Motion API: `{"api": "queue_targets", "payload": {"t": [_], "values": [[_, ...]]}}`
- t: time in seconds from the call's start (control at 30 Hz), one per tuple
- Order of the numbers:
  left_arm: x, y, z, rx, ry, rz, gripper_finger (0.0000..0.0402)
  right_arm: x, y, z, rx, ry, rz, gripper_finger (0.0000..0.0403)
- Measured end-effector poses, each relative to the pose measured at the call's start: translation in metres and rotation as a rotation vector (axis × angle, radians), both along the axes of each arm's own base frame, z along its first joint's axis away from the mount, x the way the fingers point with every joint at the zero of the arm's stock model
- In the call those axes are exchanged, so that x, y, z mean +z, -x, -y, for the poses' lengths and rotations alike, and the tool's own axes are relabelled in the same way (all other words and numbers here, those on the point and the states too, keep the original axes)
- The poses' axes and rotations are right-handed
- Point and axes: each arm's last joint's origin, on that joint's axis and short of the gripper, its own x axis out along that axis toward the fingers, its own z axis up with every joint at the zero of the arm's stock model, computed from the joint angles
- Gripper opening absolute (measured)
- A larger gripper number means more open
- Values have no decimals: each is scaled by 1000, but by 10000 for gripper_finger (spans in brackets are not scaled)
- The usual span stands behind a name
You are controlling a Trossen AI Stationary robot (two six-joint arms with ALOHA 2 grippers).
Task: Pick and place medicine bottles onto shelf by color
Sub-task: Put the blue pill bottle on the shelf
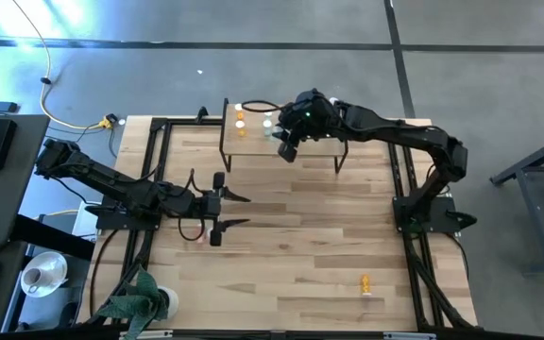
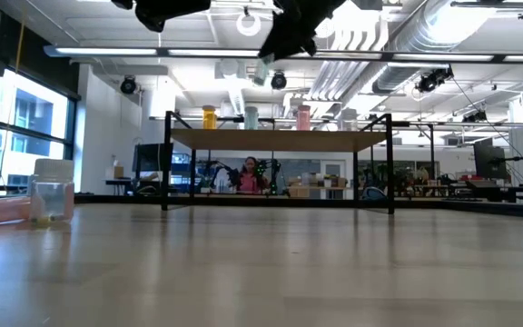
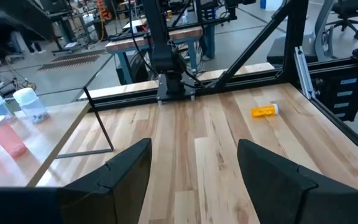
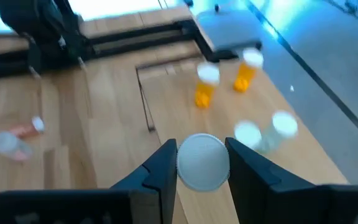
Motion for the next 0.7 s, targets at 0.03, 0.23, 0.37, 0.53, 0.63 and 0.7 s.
{"api": "queue_targets", "payload": {"t": [0.03, 0.23, 0.37, 0.53, 0.63, 0.7], "values": [[0, 0, 0, 0, 0, -1, 227, 4, -2, 0, 2, 3, 12, 103], [-1, 0, 0, 1, 1, -5, 227, 11, -20, 5, 0, -5, -2, 103], [-1, 0, 0, 1, 0, -11, 227, -3, -33, 9, 5, -26, -101, 103], [-1, 0, 0, 1, -3, -12, 227, -22, -43, 12, 24, -24, -185, 103], [-1, 0, 0, 1, -3, -12, 227, -32, -46, 14, 38, -19, -227, 103], [-1, 0, 0, 0, -3, -12, 227, -36, -48, 15, 49, -12, -244, 103]]}}
